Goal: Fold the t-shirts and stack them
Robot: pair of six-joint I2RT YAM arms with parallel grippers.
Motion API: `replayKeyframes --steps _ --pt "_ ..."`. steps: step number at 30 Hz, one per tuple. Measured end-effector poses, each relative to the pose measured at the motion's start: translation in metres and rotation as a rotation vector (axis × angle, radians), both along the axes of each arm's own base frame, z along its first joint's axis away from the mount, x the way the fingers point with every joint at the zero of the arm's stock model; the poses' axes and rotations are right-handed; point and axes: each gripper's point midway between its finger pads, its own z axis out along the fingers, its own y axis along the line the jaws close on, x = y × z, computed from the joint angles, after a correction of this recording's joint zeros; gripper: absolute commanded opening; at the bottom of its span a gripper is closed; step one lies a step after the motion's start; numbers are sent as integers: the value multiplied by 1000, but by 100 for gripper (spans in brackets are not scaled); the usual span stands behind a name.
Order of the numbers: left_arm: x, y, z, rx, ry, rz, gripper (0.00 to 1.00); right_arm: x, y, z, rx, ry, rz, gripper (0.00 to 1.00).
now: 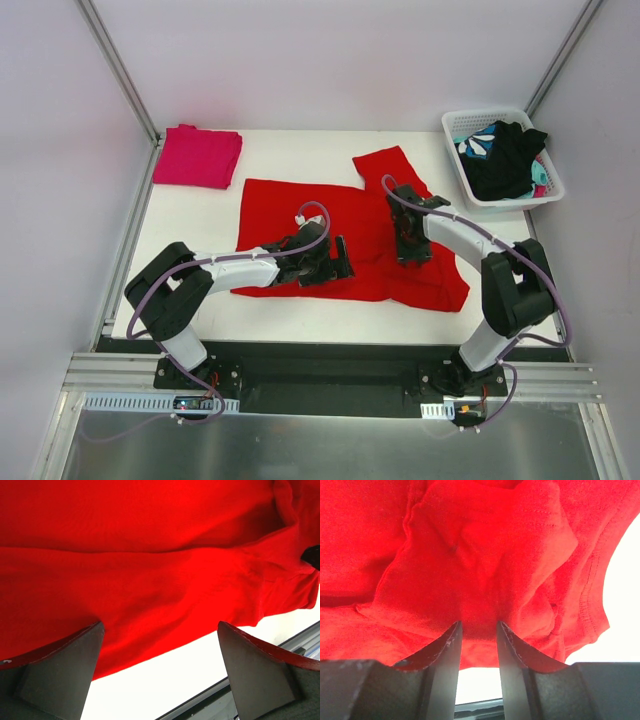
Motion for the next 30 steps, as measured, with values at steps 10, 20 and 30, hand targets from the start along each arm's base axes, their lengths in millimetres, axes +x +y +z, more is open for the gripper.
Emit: replayKeyframes --steps 10,20,30 --pt "0 0 0 0 1 -1 99 17 3 30 -14 -95 8 35" --pt "0 0 0 0 0 0 99 73 3 26 -27 -127 -21 33" --pt "0 0 0 1 0 -1 99 88 -19 -13 -74 -24 -62 3"
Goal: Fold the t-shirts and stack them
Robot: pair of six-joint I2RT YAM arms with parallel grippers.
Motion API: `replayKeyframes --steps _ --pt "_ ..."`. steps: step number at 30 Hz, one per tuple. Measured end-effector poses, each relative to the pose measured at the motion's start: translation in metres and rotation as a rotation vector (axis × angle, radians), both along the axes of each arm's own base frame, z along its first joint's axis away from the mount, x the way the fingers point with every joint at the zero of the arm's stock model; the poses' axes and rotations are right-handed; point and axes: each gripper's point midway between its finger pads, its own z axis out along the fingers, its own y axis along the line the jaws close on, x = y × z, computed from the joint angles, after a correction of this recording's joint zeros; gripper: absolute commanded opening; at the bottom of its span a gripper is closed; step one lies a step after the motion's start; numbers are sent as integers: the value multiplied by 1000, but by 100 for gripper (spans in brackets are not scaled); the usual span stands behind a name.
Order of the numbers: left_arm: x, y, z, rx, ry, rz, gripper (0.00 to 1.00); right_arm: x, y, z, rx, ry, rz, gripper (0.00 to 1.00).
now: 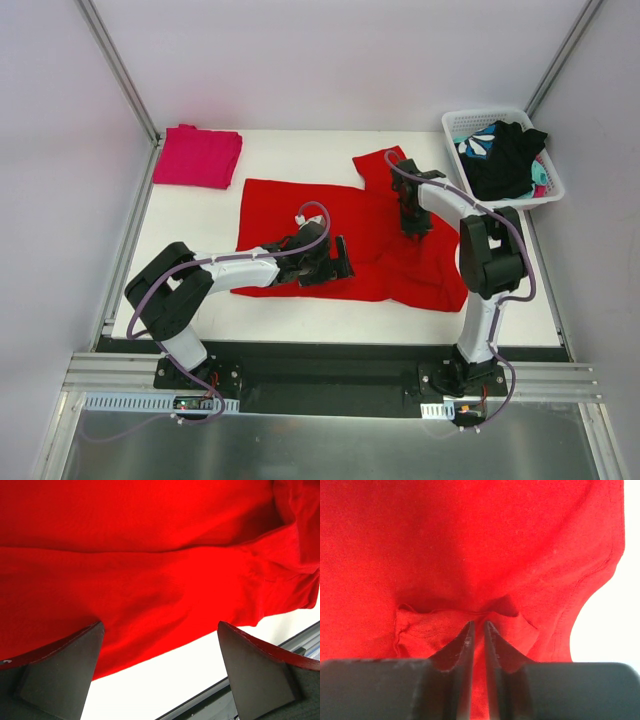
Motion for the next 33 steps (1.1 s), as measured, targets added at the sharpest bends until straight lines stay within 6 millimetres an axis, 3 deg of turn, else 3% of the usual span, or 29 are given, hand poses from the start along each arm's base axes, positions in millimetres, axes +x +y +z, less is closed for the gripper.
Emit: replayKeyframes --steps 9,12,17,20,21,22,24,33 --pt "0 0 0 0 0 0 99 -2 0 7 20 0 1 1" --pt "0 0 0 0 0 0 99 -5 2 22 43 -26 3 1" --pt "0 0 0 0 0 0 99 -11 -1 66 73 -128 3 1" --pt "0 0 0 0 0 0 99 -13 -5 91 75 -190 0 15" --pt "0 0 0 0 0 0 99 -13 -6 93 75 -195 -2 30" --pt "0 0 0 0 0 0 99 -14 -7 95 72 -195 -3 36" --pt "0 0 0 0 0 0 99 -14 -8 91 67 -183 -4 43" --pt "0 0 1 -1 -1 -1 99 -25 -31 40 87 -56 -85 40"
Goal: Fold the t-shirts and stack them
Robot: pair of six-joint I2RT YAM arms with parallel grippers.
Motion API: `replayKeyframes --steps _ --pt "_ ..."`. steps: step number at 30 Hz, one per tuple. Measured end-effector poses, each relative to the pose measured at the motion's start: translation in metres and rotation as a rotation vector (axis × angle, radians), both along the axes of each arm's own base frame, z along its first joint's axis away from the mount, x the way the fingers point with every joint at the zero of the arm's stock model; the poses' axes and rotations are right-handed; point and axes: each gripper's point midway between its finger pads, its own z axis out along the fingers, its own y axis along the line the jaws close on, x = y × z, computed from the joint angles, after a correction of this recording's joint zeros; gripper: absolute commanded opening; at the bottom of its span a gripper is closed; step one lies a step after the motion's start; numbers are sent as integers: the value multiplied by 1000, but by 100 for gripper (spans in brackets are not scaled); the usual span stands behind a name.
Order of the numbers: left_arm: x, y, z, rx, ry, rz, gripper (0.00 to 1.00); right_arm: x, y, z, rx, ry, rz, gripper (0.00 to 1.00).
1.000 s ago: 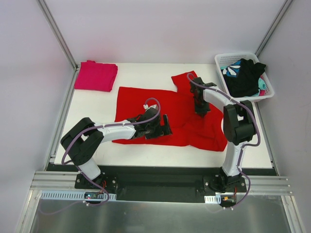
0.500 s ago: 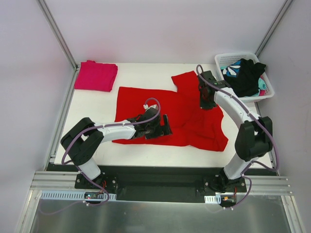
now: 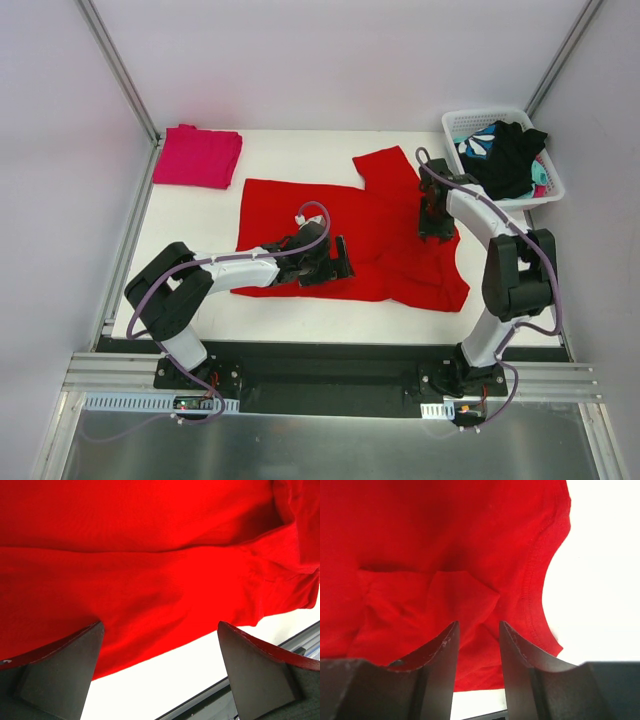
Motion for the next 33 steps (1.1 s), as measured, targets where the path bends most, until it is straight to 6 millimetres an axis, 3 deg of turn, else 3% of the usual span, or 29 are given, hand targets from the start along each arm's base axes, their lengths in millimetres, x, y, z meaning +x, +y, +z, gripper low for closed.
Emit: replayKeyframes --steps 7,13,19,23,30,33 --pt "0 0 0 0 0 0 99 -1 -8 -29 26 61 -35 34" --pt "0 0 0 0 0 0 99 0 -1 -57 56 115 -33 1" --pt "0 0 0 0 0 0 99 -1 1 -56 56 122 -24 1" --pt "0 0 0 0 0 0 99 -7 7 -38 43 99 1 1" --pt "0 0 0 -1 -1 0 99 -26 41 36 63 -86 119 1" --pt "0 0 0 -1 0 0 99 -47 46 43 68 -100 144 1"
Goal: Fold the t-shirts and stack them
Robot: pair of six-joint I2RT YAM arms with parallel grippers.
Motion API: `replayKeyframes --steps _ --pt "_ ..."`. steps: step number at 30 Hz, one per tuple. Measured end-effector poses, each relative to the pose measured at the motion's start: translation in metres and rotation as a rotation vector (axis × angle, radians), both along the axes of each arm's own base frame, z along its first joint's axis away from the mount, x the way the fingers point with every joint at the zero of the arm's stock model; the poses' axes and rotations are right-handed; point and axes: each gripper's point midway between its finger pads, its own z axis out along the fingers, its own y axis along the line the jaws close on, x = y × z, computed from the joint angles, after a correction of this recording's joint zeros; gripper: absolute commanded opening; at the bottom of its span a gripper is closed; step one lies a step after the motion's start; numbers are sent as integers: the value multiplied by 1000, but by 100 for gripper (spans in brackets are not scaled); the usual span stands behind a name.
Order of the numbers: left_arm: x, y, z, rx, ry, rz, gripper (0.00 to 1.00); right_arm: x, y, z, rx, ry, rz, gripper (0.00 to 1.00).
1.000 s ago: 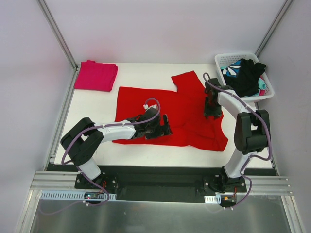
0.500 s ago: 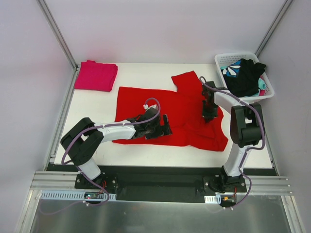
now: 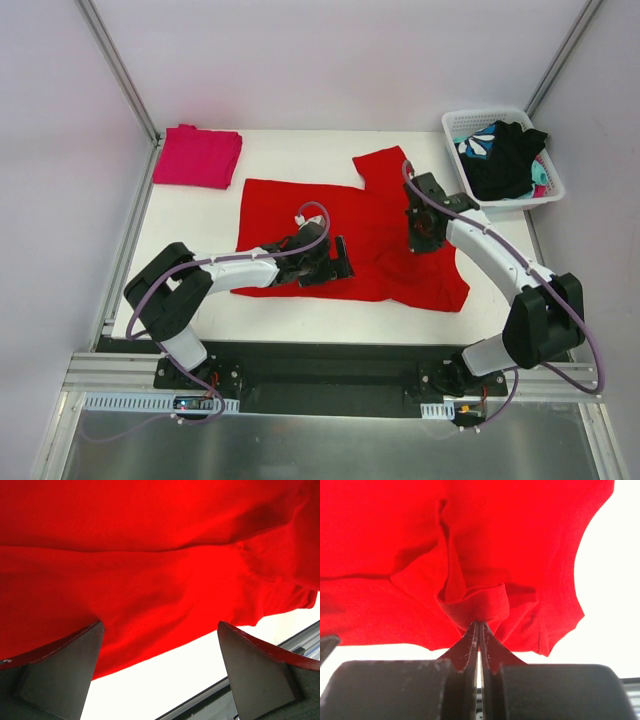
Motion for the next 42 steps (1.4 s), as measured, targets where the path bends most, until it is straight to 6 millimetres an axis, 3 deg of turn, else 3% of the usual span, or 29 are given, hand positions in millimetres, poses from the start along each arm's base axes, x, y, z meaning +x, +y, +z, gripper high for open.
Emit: replayKeyframes --steps 8,14,15,16,17,20,22,31,36,42 --pt "-1 1 0 -2 -2 0 99 -58 -11 -41 -116 152 47 1" --pt "-1 1 0 -2 -2 0 99 -56 -17 -41 -161 161 39 3" --pt "-1 1 0 -2 -2 0 99 -54 -16 -40 -163 161 39 8" --pt "-1 1 0 -2 -2 0 99 -49 -14 -39 -162 157 39 25" --pt "-1 1 0 -1 -1 0 99 -46 -13 -37 -161 153 38 35" --pt "-1 1 0 -1 -1 0 99 -38 -9 -32 -158 135 42 53" --pt "-1 1 0 -1 -1 0 99 -34 -8 -27 -157 120 40 57" --pt "-1 1 0 -1 -1 0 99 -6 -9 -7 -94 64 -14 57" --pt "-1 1 0 -1 -1 0 99 -4 -5 -23 -50 116 -18 56" --pt "-1 1 0 -1 -1 0 99 -27 2 -52 -12 201 9 52"
